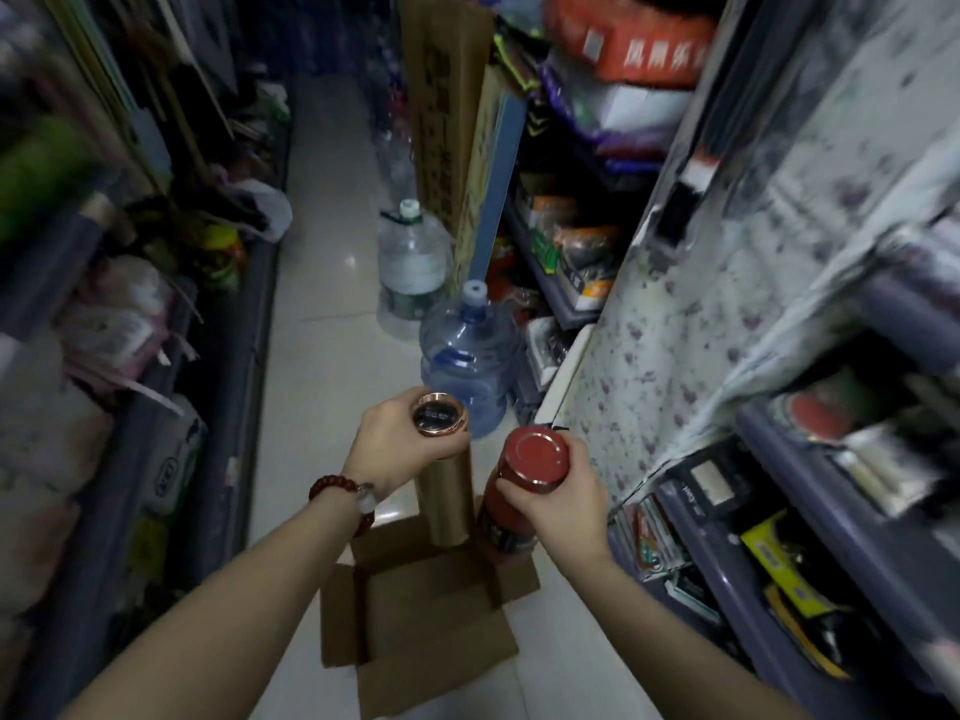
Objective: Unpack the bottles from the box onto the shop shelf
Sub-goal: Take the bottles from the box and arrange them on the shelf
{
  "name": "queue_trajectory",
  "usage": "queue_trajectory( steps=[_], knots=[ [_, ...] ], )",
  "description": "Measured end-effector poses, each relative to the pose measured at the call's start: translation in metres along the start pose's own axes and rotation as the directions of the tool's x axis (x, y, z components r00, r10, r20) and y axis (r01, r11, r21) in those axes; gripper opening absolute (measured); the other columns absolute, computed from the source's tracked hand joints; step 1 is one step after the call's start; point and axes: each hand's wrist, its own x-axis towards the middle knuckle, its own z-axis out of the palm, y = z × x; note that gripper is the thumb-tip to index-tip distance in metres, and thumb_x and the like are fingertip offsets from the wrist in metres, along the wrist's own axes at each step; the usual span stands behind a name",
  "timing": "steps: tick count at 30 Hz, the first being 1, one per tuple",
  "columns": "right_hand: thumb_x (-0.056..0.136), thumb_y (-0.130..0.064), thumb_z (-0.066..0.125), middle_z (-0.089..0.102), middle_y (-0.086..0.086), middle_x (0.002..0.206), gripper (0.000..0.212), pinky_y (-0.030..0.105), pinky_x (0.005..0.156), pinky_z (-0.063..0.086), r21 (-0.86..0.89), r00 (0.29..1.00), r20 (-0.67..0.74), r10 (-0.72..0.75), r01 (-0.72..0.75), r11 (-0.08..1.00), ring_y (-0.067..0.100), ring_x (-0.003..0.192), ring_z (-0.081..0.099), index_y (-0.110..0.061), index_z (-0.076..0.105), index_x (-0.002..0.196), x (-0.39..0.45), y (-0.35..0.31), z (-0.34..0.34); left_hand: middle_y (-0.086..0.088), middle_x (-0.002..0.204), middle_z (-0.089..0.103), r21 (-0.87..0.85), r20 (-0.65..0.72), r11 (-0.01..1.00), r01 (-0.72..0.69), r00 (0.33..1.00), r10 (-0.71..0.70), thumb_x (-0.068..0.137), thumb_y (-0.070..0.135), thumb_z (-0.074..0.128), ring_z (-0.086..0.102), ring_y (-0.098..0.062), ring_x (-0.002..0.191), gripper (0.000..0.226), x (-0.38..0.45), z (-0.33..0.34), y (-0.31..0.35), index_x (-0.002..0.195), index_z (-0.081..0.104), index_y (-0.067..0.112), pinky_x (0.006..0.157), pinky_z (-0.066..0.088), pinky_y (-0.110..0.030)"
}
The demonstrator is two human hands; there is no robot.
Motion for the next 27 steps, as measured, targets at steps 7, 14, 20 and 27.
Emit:
queue_trajectory(
  steps=[7,14,20,27],
  knots=[
    [0.05,-0.047,0.083,0.06,-0.016,0.111,0.075,0.035,0.093,0.05,0.06,0.997,0.018,-0.08,0.079,0.995,0.009,0.104,0.058,-0.045,0.045,0.114,0.017,-0.147,-0.101,0.022,0.084,0.068,-0.013,0.015,0.993,-0.118,0.993,0.119,0.057,0.05,0.08,0.062,0.011,0.08,0.046,0.008,-0.073,0.168,0.097,0.06,0.038,0.064,0.046,-0.004],
    [0.054,-0.035,0.089,0.067,-0.011,0.105,0.069,0.017,0.082,0.05,0.152,0.983,-0.091,-0.162,0.174,0.973,0.0,0.095,0.063,-0.029,0.054,0.113,0.034,-0.257,-0.21,0.009,0.101,0.067,-0.215,0.01,0.967,-0.138,0.99,0.144,0.049,0.053,0.083,0.064,-0.007,0.093,0.075,0.012,-0.105,0.312,0.113,0.056,0.024,0.076,0.052,-0.024],
    [0.055,-0.035,0.089,0.068,-0.013,0.098,0.061,0.012,0.074,0.047,0.164,0.952,-0.195,-0.235,0.268,0.949,-0.007,0.087,0.062,-0.028,0.059,0.108,0.037,-0.332,-0.301,0.008,0.095,0.073,-0.301,-0.023,0.923,-0.238,0.97,0.242,0.05,0.052,0.084,0.068,-0.011,0.093,0.058,0.0,-0.123,0.424,0.101,0.067,0.03,0.081,0.055,-0.032],
    [0.057,-0.037,0.088,0.071,-0.007,0.097,0.053,0.032,0.086,0.054,0.127,0.875,-0.356,-0.327,0.392,0.911,0.008,0.091,0.067,-0.024,0.064,0.103,0.021,-0.407,-0.394,0.007,0.094,0.073,-0.374,-0.078,0.827,-0.421,0.902,0.424,0.058,0.044,0.085,0.068,-0.007,0.09,0.049,-0.013,-0.134,0.546,0.099,0.07,0.023,0.077,0.053,-0.021]
  ],
)
